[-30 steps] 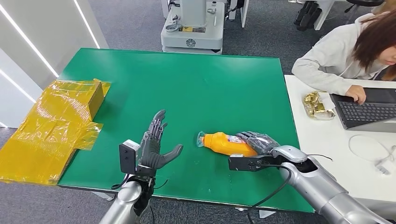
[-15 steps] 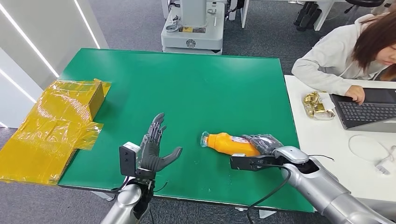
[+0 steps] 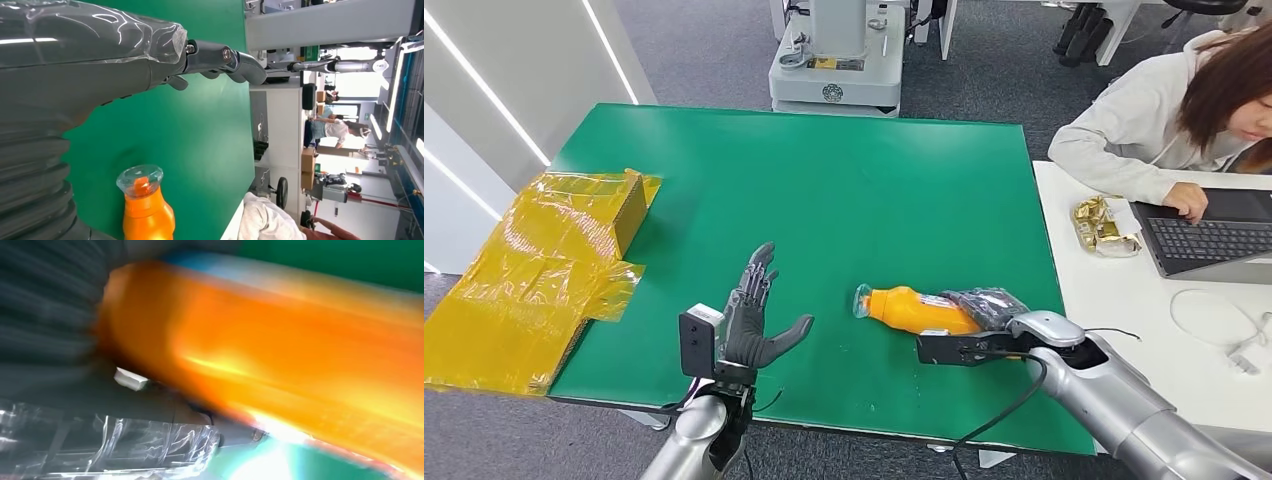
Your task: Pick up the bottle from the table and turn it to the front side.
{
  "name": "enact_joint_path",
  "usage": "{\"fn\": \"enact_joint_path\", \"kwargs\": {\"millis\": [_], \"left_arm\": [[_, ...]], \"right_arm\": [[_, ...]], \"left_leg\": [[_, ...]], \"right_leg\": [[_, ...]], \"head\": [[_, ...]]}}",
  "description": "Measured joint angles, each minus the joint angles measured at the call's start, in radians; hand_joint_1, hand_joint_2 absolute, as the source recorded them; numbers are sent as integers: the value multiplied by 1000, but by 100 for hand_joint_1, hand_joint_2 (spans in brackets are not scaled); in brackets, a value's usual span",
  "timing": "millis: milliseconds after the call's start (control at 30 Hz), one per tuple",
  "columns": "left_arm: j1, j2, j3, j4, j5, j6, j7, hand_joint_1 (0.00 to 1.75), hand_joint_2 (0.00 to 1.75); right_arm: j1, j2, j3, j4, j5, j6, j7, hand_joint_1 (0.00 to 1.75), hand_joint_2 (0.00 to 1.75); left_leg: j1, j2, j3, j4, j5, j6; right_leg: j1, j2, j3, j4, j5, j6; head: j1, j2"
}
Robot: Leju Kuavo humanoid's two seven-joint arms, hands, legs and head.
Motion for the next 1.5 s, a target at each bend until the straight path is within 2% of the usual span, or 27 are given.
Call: {"fn": "enact_joint_path", "kwargs": {"millis": [100, 200, 333, 433, 567, 833, 933, 1033, 1133, 1300, 1500], "left_arm": [[9, 0, 0, -5, -3, 3, -2, 0, 175], [15, 1, 0, -8, -7, 9, -6, 0, 175], [14, 2, 1, -9, -9, 10, -8, 0, 175], [13, 4, 2, -9, -14, 9, -8, 0, 175], [12, 5, 7, -9, -17, 8, -8, 0, 175], [10, 6, 8, -9, -25, -3, -5, 0, 175], [-4, 6, 8, -9, -30, -50, 18, 0, 175], [-40, 8, 8, -8, -10, -146, 55, 0, 175], [-105, 10, 7, 3, 35, -243, 87, 0, 175], [-240, 9, -5, 46, 150, -366, 153, 0, 175], [-363, 8, -31, 88, 284, -426, 215, 0, 175]], "right_arm": [[45, 0, -37, -9, -116, -99, -117, 175, 175], [134, 4, -119, -36, -251, -200, -246, 175, 175], [295, 31, -253, -106, -350, -320, -338, 175, 175], [424, 66, -353, -188, -355, -391, -356, 175, 175], [531, 104, -438, -270, -330, -420, -345, 175, 175], [623, 169, -555, -364, -273, -441, -341, 175, 175], [647, 207, -597, -398, -245, -458, -351, 175, 175], [636, 230, -620, -398, -234, -463, -394, 175, 175], [578, 248, -625, -358, -242, -468, -449, 175, 175], [389, 292, -594, -206, -271, -471, -525, 175, 175], [174, 367, -486, -15, -288, -455, -531, 175, 175]], "left_leg": [[0, 0, 0, 0, 0, 0], [0, -1, 0, 0, 0, 0], [0, -3, -1, -1, -1, 0], [0, -4, -2, -1, -1, 0], [0, -3, -2, -1, -1, 0], [0, -3, -2, -1, -1, 0], [0, -3, -2, -1, -1, 0], [0, -3, -3, -1, 0, 0], [0, -2, -3, -1, 2, -1], [0, -1, -3, -1, 6, -1], [0, 0, -4, -1, 9, -1]], "right_leg": [[0, 0, 0, 0, 0, 0], [0, -1, 0, 0, 0, 0], [0, -3, 0, 0, -1, 0], [1, -4, 0, 0, -2, 0], [0, -4, -1, 0, -2, 0], [0, -4, -1, 0, -2, 0], [0, -3, -1, 0, -2, 0], [0, -3, -2, 0, -1, 0], [0, -2, -2, 1, 0, -1], [0, -1, -3, 1, 5, -1], [0, 0, -5, 2, 7, -2]], "head": [[0, 0], [0, 0], [0, 0], [0, 0], [0, 0], [0, 0], [0, 0], [0, 0], [0, 0], [0, 0], [0, 0]]}}
